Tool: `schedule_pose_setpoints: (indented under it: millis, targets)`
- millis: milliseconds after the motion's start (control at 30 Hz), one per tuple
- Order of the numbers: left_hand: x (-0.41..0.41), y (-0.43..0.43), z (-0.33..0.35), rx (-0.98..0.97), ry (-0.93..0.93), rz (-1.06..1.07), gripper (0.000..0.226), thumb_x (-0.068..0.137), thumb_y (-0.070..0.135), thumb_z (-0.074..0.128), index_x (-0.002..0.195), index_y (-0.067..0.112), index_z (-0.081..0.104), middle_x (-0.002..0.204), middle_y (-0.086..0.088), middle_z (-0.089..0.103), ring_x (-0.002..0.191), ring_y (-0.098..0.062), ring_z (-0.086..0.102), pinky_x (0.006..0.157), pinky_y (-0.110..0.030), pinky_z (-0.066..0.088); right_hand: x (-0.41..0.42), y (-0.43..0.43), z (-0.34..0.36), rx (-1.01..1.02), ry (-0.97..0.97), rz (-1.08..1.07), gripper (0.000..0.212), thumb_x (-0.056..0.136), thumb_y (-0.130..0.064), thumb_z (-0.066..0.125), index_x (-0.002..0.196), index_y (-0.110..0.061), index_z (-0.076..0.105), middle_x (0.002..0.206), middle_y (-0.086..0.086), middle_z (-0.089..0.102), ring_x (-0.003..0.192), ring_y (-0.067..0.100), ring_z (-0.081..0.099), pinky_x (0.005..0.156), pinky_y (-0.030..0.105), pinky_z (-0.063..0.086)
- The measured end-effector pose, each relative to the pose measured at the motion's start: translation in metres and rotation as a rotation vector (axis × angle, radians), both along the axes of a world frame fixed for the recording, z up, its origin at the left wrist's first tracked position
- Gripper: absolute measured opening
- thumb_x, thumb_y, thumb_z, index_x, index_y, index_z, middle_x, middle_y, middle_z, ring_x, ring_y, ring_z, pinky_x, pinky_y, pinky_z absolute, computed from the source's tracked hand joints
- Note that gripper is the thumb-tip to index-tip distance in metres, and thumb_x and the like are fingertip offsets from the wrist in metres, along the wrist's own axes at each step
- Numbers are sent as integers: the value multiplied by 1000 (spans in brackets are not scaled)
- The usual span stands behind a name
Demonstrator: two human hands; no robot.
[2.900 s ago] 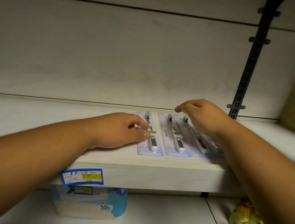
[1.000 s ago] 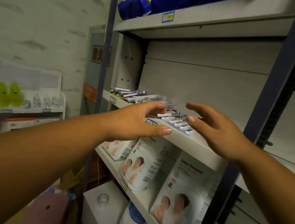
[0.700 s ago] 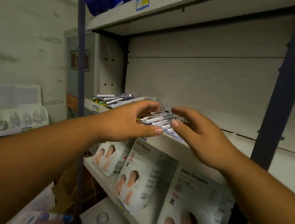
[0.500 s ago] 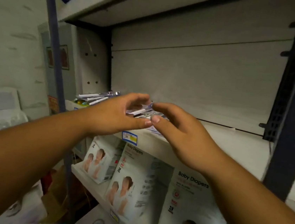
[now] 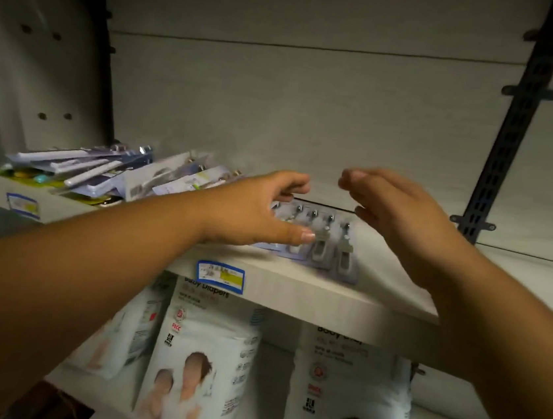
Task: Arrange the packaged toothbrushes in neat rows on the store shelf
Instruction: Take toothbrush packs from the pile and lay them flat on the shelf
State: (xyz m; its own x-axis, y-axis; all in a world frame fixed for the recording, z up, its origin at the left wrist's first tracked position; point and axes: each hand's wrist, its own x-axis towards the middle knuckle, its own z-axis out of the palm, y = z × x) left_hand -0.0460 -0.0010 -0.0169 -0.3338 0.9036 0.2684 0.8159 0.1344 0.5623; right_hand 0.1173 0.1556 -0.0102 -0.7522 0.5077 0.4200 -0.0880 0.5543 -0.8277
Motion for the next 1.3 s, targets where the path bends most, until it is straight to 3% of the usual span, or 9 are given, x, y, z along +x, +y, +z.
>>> schedule_pose_setpoints:
  millis: [100,233,367,500,633,800,967,1167,1300]
  targets:
    - [-13,12,-3,-100,205,-53,103,79,59,74,159,35,13,163,17,25,145,-4,31,117,-31,33,-21,5,-9,-64,-90,-75,23,96,-47,58,113,-33,67,128,-6,67,112,14,63,110,45,46]
    - [-20,22,-14,-124,309,-123,102,81,60,72,158,39,9,164,16,20,145,-6,29,110,-24,30,-34,6,-18,14,-165,-202,20,101,-42,53,114,-32,65,122,-6,66,108,13,62,104,40,48]
    - [-29,32,-20,-149,373,-141,97,82,65,67,158,37,13,164,12,24,146,-14,32,115,-36,34,-33,6,-24,75,-287,-382,23,100,-38,52,108,-24,68,111,1,69,96,17,65,77,33,52]
    - [-29,37,-19,-162,430,-177,80,85,65,62,153,37,30,157,10,38,138,-14,41,109,-34,39,-36,19,-23,218,-585,-585,29,95,-38,57,103,-13,70,101,11,72,86,29,65,81,40,55]
    - [-29,37,-23,-134,498,-186,72,86,68,59,148,38,40,148,8,49,132,-15,45,107,-41,44,-41,13,-14,368,-895,-593,38,96,-51,57,103,-17,72,100,6,72,89,21,64,86,37,54]
    - [-25,33,-23,-99,629,-163,69,87,72,51,147,39,41,149,10,48,137,-15,40,113,-40,34,-46,9,-12,442,-975,-570,40,95,-55,54,93,-19,71,86,-1,67,84,18,61,81,34,50]
    - [-25,31,-22,-84,689,-154,71,88,75,46,148,38,40,151,9,46,140,-16,37,117,-43,28,-38,5,-1,558,-1058,-626,37,93,-46,59,71,-16,62,71,1,62,67,15,56,59,27,41]
    - [-24,27,-19,-31,561,-136,72,88,74,47,148,35,41,150,9,46,137,-15,41,113,-37,30,-31,2,6,603,-1032,-700,37,90,-44,62,70,-13,62,66,2,61,62,16,56,58,26,43]
    - [-16,27,-6,79,-92,-116,45,95,56,55,131,30,59,128,9,64,107,-9,61,91,-31,51,-20,-5,24,689,-982,-810,36,88,-40,61,65,-13,64,57,1,61,55,17,56,57,27,47]
